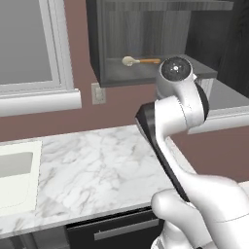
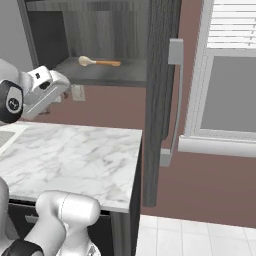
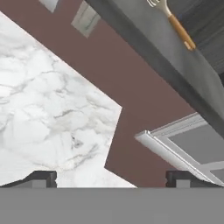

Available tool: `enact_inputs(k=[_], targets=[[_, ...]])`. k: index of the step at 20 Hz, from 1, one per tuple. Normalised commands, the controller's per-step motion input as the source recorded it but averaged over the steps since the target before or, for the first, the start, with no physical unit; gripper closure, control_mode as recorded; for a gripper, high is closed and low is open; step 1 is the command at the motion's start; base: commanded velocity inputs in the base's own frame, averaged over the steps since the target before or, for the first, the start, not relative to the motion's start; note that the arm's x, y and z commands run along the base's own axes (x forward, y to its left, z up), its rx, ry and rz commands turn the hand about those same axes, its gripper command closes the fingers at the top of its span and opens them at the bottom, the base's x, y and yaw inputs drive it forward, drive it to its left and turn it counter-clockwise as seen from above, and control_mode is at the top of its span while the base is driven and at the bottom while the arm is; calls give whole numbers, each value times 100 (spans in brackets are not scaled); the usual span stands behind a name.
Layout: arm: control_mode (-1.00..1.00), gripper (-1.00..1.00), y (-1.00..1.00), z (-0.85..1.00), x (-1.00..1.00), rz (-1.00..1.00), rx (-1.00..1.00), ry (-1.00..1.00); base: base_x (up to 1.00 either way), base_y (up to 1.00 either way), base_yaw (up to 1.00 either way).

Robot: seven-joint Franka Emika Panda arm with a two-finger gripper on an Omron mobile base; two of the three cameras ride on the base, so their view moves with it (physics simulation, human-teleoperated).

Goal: Organize the utensils by type. Pick up the wooden spoons from the counter and place them in the open cabinet. Then pick up the metallic utensils from the counter and place them in the open drawer.

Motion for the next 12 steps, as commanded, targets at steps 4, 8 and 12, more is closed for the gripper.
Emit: enact_inputs(k=[4, 8, 12], targets=[[-100, -100, 0, -76, -62, -43, 38, 0, 0, 0, 0], [-100, -100, 0, -96, -44, -33, 28, 0, 0, 0, 0], [-100, -100, 0, -75, -17, -27, 25, 0, 0, 0, 0]])
